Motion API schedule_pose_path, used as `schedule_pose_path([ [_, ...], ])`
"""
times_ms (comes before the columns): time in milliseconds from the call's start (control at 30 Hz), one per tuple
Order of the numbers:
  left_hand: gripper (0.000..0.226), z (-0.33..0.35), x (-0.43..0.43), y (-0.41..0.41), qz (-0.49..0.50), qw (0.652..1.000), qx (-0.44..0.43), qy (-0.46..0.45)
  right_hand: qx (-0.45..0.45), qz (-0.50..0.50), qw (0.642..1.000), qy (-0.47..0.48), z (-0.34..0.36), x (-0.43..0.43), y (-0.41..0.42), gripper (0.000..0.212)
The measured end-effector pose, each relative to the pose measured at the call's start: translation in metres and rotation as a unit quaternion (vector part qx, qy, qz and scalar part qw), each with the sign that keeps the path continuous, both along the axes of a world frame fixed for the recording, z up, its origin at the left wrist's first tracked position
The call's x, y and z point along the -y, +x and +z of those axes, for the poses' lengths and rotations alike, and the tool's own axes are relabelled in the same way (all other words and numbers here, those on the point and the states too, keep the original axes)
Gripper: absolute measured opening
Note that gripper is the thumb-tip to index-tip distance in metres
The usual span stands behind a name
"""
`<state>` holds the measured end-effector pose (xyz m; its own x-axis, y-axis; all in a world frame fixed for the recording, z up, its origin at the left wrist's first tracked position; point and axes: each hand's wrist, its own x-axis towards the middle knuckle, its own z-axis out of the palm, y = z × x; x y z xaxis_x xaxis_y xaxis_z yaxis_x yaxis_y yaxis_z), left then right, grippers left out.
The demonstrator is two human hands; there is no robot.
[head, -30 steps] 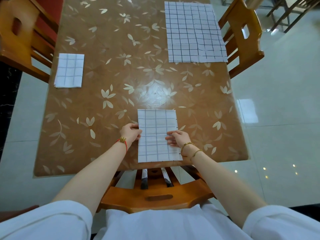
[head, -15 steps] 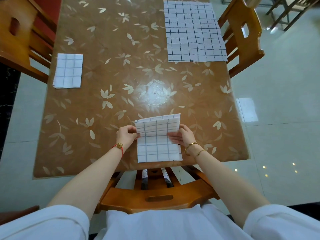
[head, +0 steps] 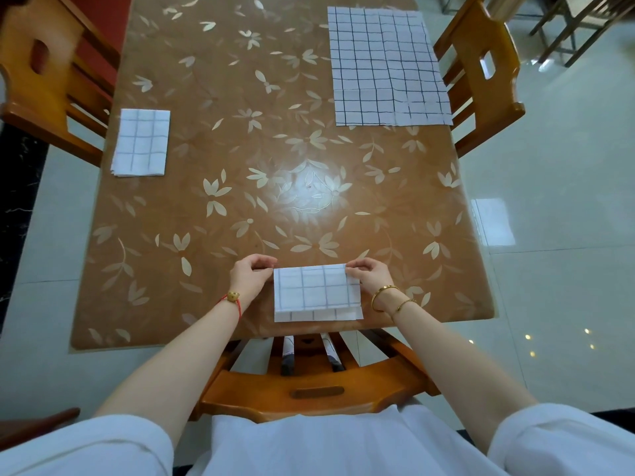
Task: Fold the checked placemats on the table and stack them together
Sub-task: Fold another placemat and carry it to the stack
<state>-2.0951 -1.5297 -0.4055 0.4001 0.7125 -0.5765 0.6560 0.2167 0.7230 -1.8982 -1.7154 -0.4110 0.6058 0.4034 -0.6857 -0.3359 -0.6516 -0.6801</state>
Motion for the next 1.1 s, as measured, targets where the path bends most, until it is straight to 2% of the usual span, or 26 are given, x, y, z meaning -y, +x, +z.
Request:
schedule_pose_path([
  [133, 0.019, 0.001, 0.002, -0.001, 0.044, 0.998, 0.032, -0.044, 0.045, 0.007, 0.999, -0.009, 0.002, -0.001, -0.004, 0.014],
  [400, 0.018, -0.003, 0.008, -0.010, -0.006, 1.000, 0.019, -0.022, 0.112, 0.123, 0.986, -0.028, 0.001, 0.002, -0.010, 0.042],
  [733, 0.027, 0.003, 0.012, -0.010, -0.028, 0.999, 0.034, -0.006, 0.160, 0.133, 0.976, -0.056, 0.000, 0.000, -0.021, 0.045],
  [933, 0.028, 0.004, 0.015, -0.012, -0.162, 0.981, -0.005, 0.110, 0.220, 0.206, 0.946, -0.122, 0.002, -0.002, -0.025, 0.051],
  [1100, 0.046, 0.000, 0.022, -0.017, -0.268, 0.941, -0.069, 0.198, 0.332, 0.290, 0.879, -0.184, 0.006, -0.004, -0.030, 0.048],
])
